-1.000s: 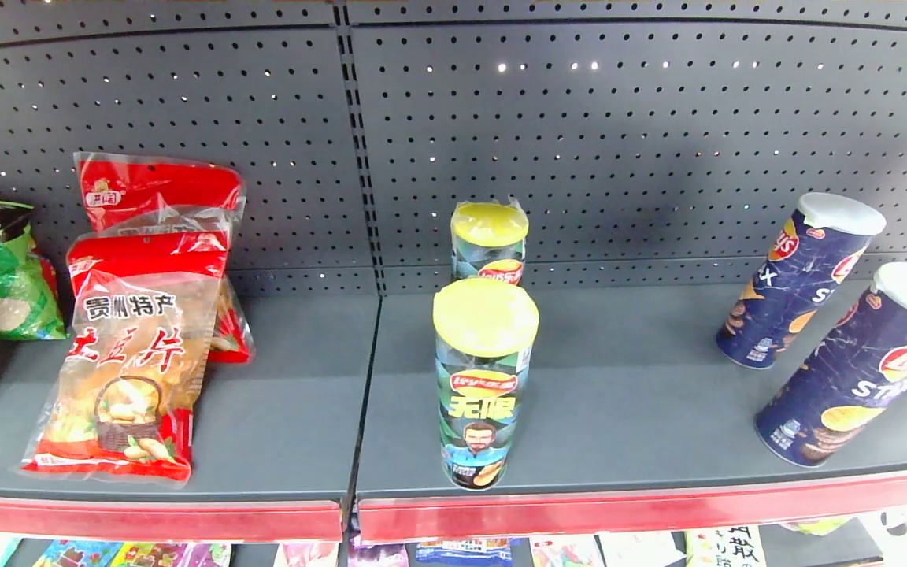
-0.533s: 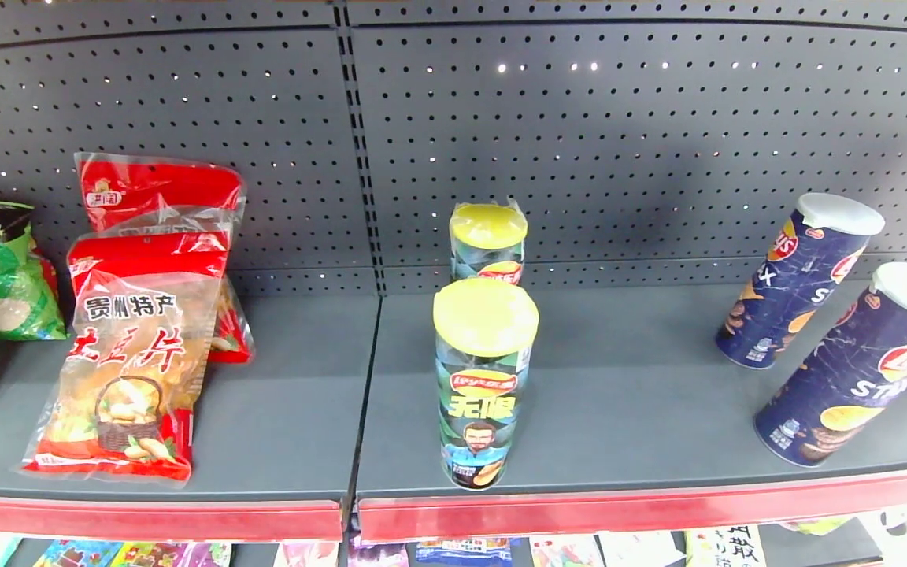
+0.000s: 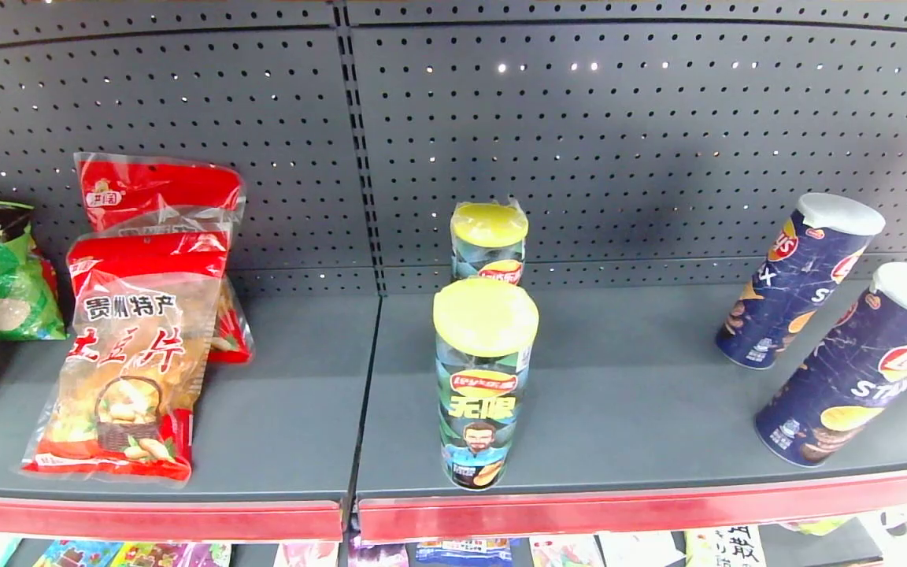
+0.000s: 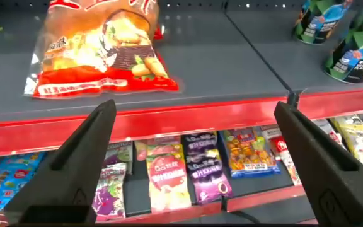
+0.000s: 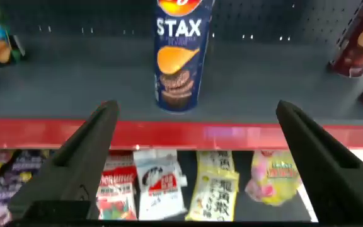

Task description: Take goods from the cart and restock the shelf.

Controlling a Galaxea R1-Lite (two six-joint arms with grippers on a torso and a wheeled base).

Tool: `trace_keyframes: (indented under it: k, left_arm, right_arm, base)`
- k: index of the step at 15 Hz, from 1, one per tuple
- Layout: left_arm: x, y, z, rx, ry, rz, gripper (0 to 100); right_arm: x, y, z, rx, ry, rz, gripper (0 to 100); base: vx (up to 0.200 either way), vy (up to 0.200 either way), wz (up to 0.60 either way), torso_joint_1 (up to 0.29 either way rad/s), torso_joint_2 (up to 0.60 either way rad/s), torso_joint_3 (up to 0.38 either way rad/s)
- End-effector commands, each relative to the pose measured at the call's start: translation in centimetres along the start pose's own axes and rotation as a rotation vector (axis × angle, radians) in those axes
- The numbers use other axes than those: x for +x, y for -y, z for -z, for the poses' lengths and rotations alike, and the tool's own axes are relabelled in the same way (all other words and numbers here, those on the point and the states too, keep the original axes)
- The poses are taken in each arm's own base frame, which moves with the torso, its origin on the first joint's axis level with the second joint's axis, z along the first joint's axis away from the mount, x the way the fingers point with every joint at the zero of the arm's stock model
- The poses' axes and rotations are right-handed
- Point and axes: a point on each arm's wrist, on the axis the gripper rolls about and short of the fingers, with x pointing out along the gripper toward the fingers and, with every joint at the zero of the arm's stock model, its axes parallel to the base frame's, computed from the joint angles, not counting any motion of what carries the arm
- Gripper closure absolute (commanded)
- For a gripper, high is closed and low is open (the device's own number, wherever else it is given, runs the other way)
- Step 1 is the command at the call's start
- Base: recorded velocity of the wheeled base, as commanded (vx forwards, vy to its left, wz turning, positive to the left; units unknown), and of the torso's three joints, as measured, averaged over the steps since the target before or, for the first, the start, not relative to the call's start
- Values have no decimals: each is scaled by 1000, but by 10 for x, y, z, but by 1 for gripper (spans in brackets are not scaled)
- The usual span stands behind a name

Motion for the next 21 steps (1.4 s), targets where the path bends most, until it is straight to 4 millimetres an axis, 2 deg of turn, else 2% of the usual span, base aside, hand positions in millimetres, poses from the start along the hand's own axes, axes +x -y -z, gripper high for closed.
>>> trace_keyframes:
  k: [1, 7, 11, 13, 16, 18, 19, 20, 21]
  left_arm:
    - [1, 0, 0, -1, -6, -13, 0]
    - [1, -1, 0, -10, -3, -42, 0]
    - [-1, -7, 0, 4, 5, -331, 0]
    - [0, -7, 0, 1, -12, -365, 0]
    - [9, -7, -1, -2, -139, -535, 0]
    - [4, -4, -1, -13, -80, -612, 0]
    - [-1, -2, 1, -16, -13, -588, 0]
    - [0, 1, 2, -46, 9, -404, 0]
    - [1, 3, 2, -54, 7, -334, 0]
  right_arm:
    - [2, -1, 11, 2, -44, -6, 0]
    - [2, -2, 17, 36, -98, -46, 0]
    - [2, -2, 17, 39, -98, -44, 0]
    - [2, -2, 17, 42, -98, -44, 0]
    - [2, -2, 17, 46, -98, -45, 0]
    - [2, -2, 17, 49, -98, -44, 0]
    - [2, -2, 17, 49, -98, -45, 0]
    - [2, -2, 17, 48, -98, -45, 0]
    - [2, -2, 17, 49, -98, -44, 0]
  base:
    - [0, 0, 0, 0, 0, 0]
    - [0, 0, 0, 0, 0, 0]
    - [0, 0, 0, 0, 0, 0]
    - [0, 0, 0, 0, 0, 0]
    - [0, 0, 0, 0, 0, 0]
    - [0, 0, 0, 0, 0, 0]
    - [0, 0, 0, 0, 0, 0]
    - [0, 0, 0, 0, 0, 0]
    - [0, 0, 0, 0, 0, 0]
